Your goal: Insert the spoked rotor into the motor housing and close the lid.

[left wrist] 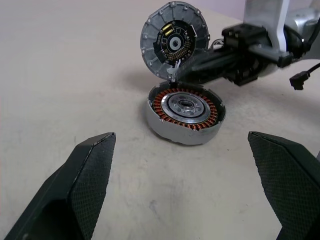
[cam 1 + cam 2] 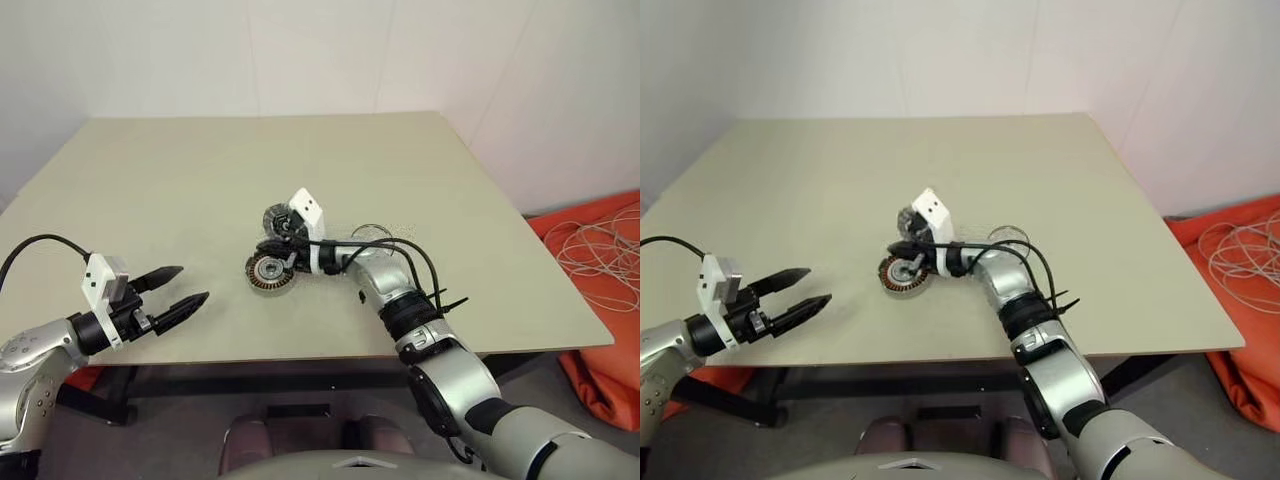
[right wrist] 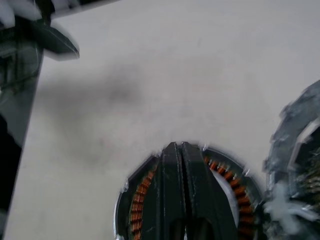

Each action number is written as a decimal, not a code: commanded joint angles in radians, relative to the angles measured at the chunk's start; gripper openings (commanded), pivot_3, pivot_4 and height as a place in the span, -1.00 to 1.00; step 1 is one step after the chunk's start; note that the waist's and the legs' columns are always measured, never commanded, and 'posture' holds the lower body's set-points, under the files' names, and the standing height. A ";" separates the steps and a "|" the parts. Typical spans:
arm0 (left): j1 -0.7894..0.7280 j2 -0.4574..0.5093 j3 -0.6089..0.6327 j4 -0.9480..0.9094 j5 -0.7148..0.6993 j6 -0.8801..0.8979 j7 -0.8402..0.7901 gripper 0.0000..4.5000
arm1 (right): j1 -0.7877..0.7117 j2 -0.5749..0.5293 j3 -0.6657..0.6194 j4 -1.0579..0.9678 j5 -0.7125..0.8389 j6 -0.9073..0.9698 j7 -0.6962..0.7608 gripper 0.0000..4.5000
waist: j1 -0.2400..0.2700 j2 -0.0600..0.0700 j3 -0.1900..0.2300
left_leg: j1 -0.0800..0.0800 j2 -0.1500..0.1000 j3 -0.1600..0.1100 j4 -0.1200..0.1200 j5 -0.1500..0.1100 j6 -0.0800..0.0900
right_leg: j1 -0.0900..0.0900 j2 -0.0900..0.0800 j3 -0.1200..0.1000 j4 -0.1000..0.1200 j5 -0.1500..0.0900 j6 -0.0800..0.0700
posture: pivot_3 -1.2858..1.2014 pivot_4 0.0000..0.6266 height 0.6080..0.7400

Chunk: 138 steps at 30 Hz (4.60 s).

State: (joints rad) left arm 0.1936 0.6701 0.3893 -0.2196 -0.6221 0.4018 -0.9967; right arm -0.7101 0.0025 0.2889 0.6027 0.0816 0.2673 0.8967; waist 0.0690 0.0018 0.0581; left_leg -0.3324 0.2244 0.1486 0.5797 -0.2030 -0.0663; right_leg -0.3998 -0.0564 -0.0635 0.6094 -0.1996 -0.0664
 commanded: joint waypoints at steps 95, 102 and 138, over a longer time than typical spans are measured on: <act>-0.037 0.050 0.028 -0.023 -0.039 0.022 0.000 1.00 | -0.054 0.015 -0.026 -0.103 0.011 0.045 -0.039 -0.98 | -0.001 -0.001 0.000 | 0.001 0.000 0.000 -0.001 0.000 -0.001 | -0.001 0.000 0.001 0.001 -0.003 0.004 | 0.03 -1.00 1.00; -0.031 0.066 0.039 -0.027 -0.047 0.035 -0.008 1.00 | -0.030 0.036 -0.006 -0.068 -0.006 0.040 -0.053 -0.98 | -0.001 -0.001 0.000 | 0.002 0.000 0.000 -0.001 0.000 -0.001 | -0.001 0.000 0.001 0.001 -0.002 0.003 | 0.03 -1.00 1.00; -0.041 0.060 0.030 -0.034 -0.052 0.040 0.008 1.00 | -0.049 -0.029 0.033 -0.042 -0.085 -0.019 -0.048 -0.98 | 0.000 -0.002 0.001 | 0.001 0.000 0.000 0.000 0.000 -0.001 | -0.001 0.000 0.001 0.002 -0.003 0.004 | 0.03 -1.00 1.00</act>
State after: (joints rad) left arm 0.1679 0.7251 0.4067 -0.2412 -0.6625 0.4482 -0.9896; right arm -0.7269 -0.0308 0.3262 0.6124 -0.0070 0.2629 0.8446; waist 0.0691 -0.0001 0.0589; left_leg -0.3312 0.2243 0.1489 0.5794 -0.2026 -0.0672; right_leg -0.4007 -0.0562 -0.0623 0.6115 -0.2025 -0.0622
